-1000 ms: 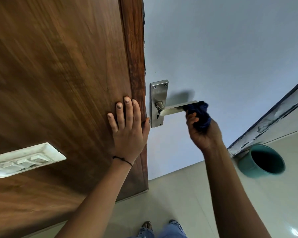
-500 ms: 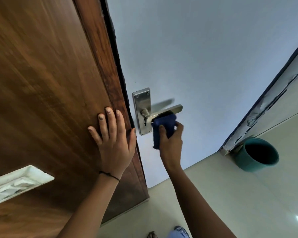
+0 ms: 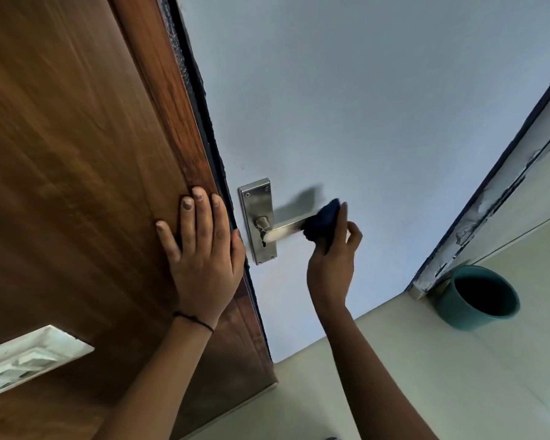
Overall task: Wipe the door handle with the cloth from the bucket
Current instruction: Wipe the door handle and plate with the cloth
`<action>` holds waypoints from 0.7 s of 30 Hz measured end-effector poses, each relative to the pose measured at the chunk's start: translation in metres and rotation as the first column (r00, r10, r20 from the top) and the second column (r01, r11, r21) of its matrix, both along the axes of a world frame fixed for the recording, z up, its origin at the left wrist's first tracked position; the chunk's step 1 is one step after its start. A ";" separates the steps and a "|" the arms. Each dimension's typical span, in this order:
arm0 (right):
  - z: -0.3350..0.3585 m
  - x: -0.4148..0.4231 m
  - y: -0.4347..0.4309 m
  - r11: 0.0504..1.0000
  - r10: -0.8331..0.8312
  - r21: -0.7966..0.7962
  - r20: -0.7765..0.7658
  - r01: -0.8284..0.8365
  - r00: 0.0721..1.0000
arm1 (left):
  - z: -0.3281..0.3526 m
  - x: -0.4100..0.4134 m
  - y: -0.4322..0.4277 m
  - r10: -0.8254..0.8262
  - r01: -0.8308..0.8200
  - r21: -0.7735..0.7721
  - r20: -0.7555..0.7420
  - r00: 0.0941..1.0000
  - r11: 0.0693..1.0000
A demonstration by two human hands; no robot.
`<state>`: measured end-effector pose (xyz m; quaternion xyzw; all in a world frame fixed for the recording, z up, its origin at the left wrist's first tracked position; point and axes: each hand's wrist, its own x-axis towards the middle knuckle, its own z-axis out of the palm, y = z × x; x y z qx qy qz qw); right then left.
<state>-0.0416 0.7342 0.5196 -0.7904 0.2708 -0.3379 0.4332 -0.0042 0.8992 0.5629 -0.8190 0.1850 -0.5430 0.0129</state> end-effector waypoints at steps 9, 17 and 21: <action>0.002 -0.012 0.012 0.906 0.169 -0.364 -0.160 -0.217 0.973 | -0.002 0.004 -0.001 -0.001 0.002 -0.009 0.039 0.999 1.000; 0.035 -0.001 0.025 0.721 0.198 -0.614 -0.260 -0.320 0.945 | -0.002 0.003 -0.001 0.008 -0.008 -0.007 0.030 1.000 1.000; 0.044 0.005 0.025 0.578 0.233 -0.711 -0.326 -0.401 0.916 | 0.000 0.002 -0.001 0.001 -0.001 0.003 0.022 1.000 1.000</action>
